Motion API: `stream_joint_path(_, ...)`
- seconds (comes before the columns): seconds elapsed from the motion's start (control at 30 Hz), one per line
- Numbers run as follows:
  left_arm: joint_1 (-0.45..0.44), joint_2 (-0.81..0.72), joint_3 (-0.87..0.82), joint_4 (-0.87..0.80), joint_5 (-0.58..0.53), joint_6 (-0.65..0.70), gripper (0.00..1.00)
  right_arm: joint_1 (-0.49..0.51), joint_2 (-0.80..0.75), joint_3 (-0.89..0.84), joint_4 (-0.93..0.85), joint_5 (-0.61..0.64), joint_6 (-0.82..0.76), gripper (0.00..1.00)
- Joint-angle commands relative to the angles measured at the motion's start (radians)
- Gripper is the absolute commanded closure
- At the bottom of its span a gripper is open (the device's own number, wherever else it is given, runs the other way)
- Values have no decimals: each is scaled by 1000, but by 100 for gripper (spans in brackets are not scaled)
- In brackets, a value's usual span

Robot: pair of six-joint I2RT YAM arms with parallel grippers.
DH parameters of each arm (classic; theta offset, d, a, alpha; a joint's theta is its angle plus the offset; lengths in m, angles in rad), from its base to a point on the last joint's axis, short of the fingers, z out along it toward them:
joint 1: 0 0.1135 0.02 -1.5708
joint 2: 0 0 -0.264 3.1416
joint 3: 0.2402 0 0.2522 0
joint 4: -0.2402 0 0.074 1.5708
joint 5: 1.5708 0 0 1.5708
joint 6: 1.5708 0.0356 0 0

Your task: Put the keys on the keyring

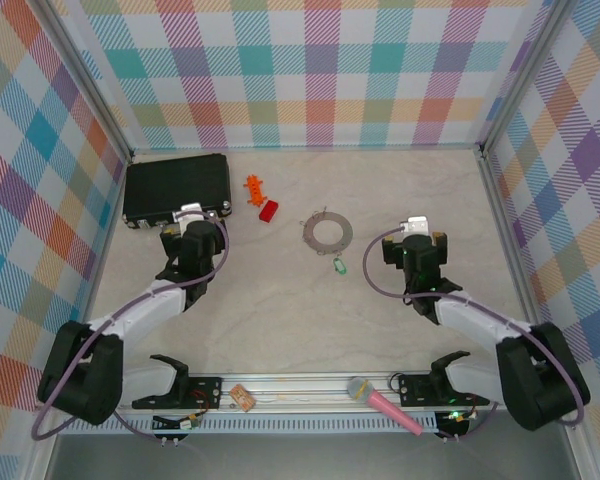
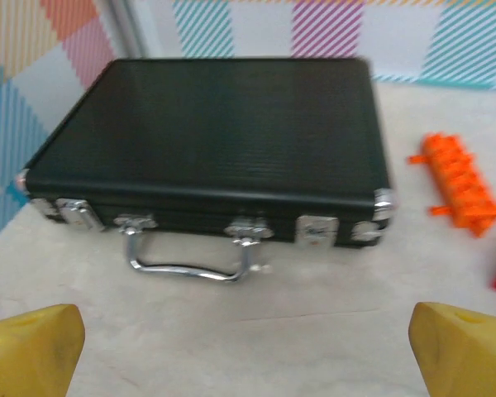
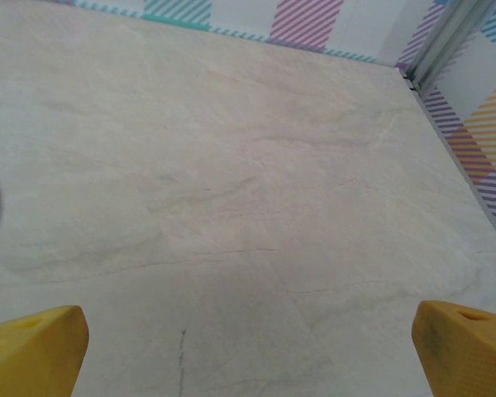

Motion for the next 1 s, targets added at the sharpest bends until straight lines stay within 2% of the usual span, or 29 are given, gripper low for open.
stream_joint_path(0.0, 53, 70, -29, 83, -67, 57, 0, -24, 86, 5, 163, 33, -76, 1)
stream_joint_path(0.1, 87, 122, -75, 168, -49, 69, 0, -36, 179, 8, 260, 26, -108, 1)
stream_joint_path(0.2, 111, 163, -117, 298, 18, 106, 0, -60, 257, 21, 348, -16, -131, 1)
stream_joint_path(0.3, 138, 197, -163, 491, 125, 136, 0, -88, 290, -1, 466, -101, -137, 1)
stream_joint_path(0.33, 159, 204, -175, 519, 180, 110, 0, -111, 305, -20, 511, -151, -121, 1)
stream_joint_path(0.4, 190, 251, -216, 637, 250, 91, 0, -135, 306, -43, 554, -144, -88, 1)
stream_joint_path(0.43, 203, 277, -232, 695, 285, 90, 0, -155, 293, -66, 579, -186, -72, 1)
stream_joint_path(0.47, 209, 275, -231, 671, 324, 91, 0, -177, 289, -93, 620, -223, -58, 1)
stream_joint_path(0.53, 208, 322, -238, 729, 362, 106, 0, -219, 279, -111, 624, -293, -3, 1)
stream_joint_path(0.6, 209, 345, -235, 748, 366, 114, 0, -256, 286, -117, 632, -366, 19, 1)
stream_joint_path(0.7, 234, 343, -224, 726, 410, 96, 0, -274, 378, -146, 796, -361, 28, 1)
stream_joint_path(0.77, 250, 345, -194, 669, 412, 78, 0, -281, 330, -109, 633, -413, 39, 1)
stream_joint_path(0.8, 251, 345, -189, 657, 410, 79, 0, -282, 351, -90, 636, -413, 29, 0)
stream_joint_path(0.87, 249, 344, -193, 662, 410, 81, 0, -301, 340, -42, 517, -427, 55, 0)
stream_joint_path(0.97, 251, 344, -195, 668, 412, 82, 0, -313, 344, -33, 514, -420, 72, 1)
